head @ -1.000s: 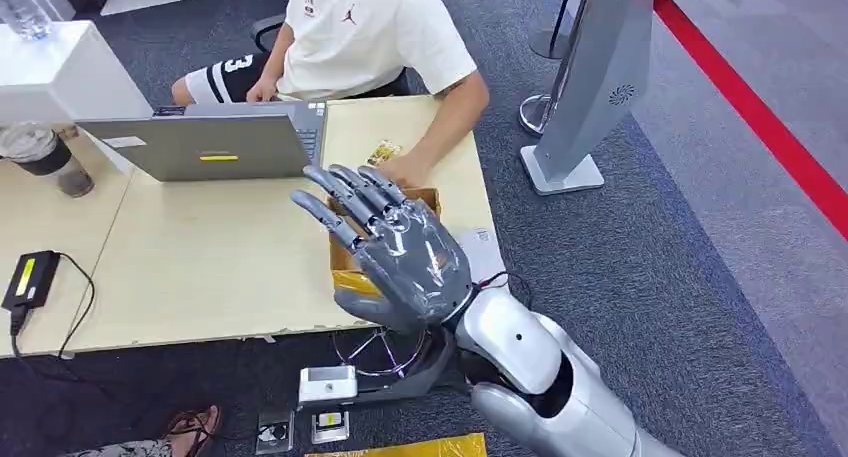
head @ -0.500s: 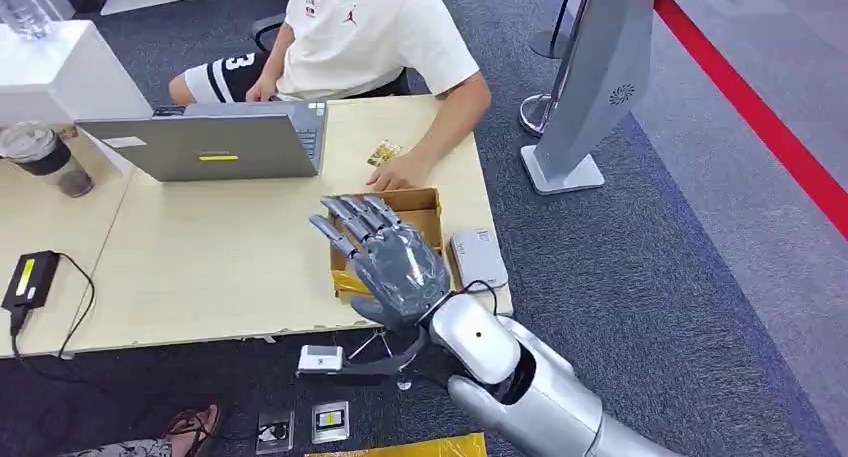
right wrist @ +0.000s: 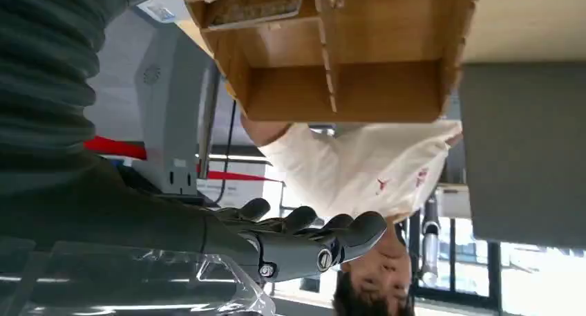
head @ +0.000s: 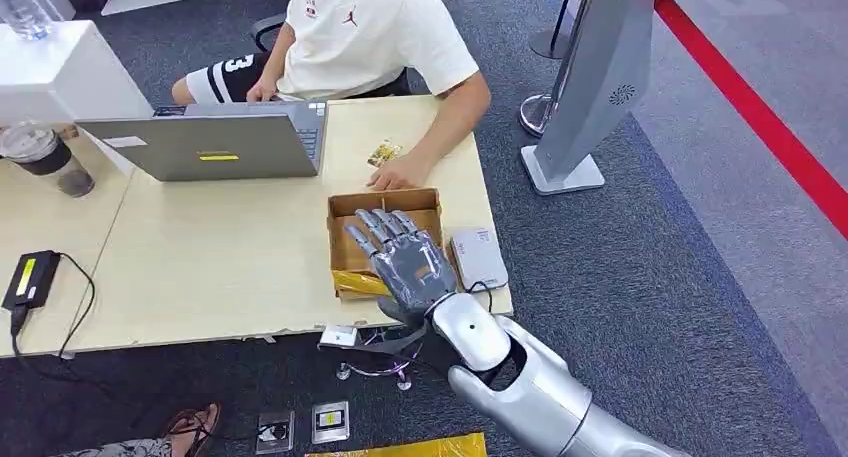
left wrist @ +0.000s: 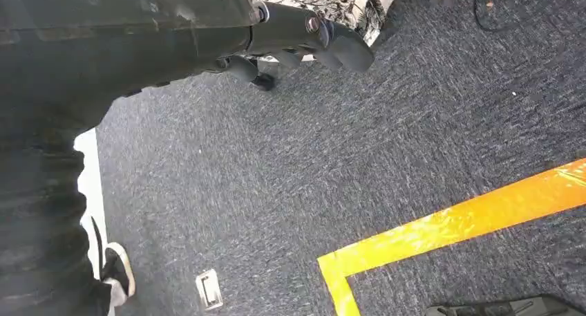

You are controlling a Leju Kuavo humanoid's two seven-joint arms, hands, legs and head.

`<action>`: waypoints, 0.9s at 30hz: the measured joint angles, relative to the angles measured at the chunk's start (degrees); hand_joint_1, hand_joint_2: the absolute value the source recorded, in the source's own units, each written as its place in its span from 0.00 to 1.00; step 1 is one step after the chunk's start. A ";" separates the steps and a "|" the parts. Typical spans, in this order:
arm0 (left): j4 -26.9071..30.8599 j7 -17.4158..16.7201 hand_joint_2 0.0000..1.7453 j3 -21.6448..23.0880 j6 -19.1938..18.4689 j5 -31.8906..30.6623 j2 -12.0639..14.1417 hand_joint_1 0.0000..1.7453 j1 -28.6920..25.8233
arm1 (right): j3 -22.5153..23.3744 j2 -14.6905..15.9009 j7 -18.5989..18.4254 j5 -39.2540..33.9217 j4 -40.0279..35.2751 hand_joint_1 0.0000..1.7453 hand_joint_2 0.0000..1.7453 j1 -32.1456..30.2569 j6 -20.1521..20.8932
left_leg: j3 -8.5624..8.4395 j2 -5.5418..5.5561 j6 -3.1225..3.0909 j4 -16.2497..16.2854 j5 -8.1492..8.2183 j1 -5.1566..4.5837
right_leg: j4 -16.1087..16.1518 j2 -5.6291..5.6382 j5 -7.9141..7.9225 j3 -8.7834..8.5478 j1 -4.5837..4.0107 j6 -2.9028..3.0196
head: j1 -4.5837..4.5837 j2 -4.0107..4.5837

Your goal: Pass the card to the sensor for recognition and then transmit it.

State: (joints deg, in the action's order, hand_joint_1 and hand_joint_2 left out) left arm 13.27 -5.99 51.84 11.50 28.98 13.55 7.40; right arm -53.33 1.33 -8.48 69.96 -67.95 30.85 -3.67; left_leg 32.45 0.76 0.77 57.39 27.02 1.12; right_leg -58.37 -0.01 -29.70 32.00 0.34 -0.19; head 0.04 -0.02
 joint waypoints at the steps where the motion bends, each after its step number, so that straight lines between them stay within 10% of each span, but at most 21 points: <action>1: 0.00 0.00 1.00 0.00 0.00 0.00 0.00 0.00 0.00 | 0.00 0.00 0.00 0.00 0.00 0.00 1.00 0.00 0.00 | 0.00 0.00 0.00 0.00 0.00 0.00 | 0.00 0.00 0.00 0.00 0.00 0.00 | 0.00 0.00; 27: 0.00 -0.42 1.00 0.00 0.06 -1.35 0.00 0.00 0.00 | 3.24 -1.38 -3.80 -2.06 14.01 0.00 1.00 3.27 -0.11 | -0.01 -0.01 0.00 0.00 0.00 0.00 | 0.00 0.01 0.00 0.01 0.00 0.00 | -0.02 0.00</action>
State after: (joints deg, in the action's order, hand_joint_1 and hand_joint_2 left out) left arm 13.27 -6.40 51.84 11.56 27.63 13.55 7.40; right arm -50.10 -0.04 -12.28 67.91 -53.94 34.12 -3.78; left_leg 32.44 0.75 0.77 57.40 27.02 1.12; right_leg -58.37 0.00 -29.70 32.01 0.34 -0.19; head 0.02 -0.02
